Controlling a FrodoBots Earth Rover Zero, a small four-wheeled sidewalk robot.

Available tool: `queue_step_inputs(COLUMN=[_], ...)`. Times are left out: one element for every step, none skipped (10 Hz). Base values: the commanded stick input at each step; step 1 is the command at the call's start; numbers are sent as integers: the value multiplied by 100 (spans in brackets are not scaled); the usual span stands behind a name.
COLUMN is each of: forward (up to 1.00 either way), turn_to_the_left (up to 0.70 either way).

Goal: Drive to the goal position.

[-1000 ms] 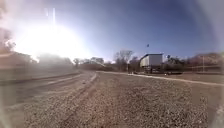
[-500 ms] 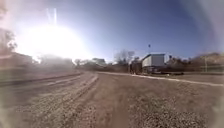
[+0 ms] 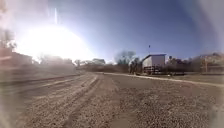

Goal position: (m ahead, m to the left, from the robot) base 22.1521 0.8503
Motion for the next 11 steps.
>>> queue_step_inputs(forward=[50, 50, 50, 50, 50, 50, 50, 50, 50, 50, 50], turn_to_the_left=[0, 0, 0, 0, 0, 0, 0, 0, 0, 0, 0])
